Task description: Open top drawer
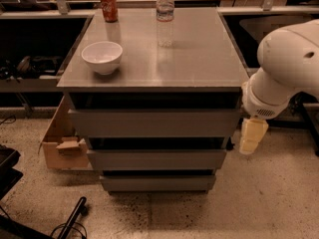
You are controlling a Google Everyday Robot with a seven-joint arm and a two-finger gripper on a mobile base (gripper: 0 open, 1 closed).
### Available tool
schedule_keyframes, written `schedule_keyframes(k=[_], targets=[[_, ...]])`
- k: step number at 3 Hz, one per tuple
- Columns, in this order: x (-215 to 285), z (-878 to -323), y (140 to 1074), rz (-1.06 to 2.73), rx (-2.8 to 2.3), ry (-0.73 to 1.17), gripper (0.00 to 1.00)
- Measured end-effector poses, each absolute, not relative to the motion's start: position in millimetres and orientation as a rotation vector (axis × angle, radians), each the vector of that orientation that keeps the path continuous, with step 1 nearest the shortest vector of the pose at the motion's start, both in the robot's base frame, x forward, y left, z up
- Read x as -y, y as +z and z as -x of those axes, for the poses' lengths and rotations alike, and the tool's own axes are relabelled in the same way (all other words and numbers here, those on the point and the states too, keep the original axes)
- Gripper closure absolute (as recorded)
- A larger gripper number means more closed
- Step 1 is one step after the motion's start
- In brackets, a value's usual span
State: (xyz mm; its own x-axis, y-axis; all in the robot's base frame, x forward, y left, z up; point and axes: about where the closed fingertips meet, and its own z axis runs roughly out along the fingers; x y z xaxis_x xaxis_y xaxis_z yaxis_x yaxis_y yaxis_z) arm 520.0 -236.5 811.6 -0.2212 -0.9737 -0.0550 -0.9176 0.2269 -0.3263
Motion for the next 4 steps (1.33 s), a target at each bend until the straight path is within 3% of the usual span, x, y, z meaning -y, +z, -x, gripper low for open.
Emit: schedule_keyframes(k=[4], targets=[[203.7,-571.2,705.6,1.919,-2.234,-0.234,0.00]])
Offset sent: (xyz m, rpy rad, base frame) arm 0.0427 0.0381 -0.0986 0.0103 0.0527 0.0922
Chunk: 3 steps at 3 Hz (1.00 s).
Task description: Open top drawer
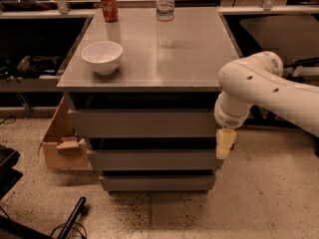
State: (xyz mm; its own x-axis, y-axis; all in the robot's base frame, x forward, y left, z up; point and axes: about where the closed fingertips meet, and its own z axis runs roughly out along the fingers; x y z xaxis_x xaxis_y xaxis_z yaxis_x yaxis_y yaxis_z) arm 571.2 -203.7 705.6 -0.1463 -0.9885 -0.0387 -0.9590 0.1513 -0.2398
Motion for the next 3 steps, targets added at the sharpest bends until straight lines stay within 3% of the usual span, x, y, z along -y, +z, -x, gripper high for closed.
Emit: schedule_keyframes(k=[2,3], targets=[[200.4,-601.9,687.1,1.977,-2.259,-0.223,0.00],[195.5,-606.8,681.2,2.009,-2.278,-0.219,0.18]])
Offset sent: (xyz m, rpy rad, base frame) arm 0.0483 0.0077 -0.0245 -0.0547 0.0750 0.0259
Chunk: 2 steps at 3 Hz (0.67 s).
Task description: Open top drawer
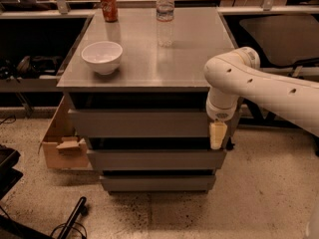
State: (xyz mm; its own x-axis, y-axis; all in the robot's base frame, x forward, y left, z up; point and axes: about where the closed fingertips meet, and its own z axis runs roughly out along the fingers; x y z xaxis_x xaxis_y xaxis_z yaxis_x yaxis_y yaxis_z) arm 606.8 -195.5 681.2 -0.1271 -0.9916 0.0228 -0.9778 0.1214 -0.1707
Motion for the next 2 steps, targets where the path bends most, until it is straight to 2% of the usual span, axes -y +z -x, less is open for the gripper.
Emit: schedule_keyframes(k=[2], targets=[[215.7,-571.7,678.6,1.986,-2.374,-0.202,0.64]])
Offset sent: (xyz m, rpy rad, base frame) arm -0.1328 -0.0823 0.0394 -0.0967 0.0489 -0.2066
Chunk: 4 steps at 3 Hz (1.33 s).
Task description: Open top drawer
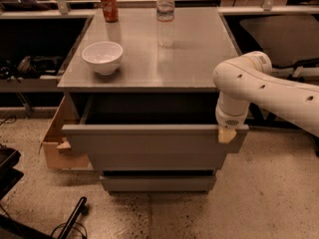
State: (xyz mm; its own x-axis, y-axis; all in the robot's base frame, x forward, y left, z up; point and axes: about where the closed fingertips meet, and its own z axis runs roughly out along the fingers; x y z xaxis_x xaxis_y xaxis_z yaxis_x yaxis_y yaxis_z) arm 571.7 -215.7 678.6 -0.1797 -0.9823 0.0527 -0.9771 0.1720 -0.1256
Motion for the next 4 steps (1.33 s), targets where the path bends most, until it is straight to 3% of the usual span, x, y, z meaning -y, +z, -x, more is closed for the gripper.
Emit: schedule_keyframes(k=[1,2,4], targets=[[215.9,-570.4,682.3,1.984,-2.377,-0.200,0.88],[215.7,-567.2,682.8,1.983,-2.379,-0.200,0.88],[215.7,-567.1,683.3,1.983,-2.379,-0.200,0.42]])
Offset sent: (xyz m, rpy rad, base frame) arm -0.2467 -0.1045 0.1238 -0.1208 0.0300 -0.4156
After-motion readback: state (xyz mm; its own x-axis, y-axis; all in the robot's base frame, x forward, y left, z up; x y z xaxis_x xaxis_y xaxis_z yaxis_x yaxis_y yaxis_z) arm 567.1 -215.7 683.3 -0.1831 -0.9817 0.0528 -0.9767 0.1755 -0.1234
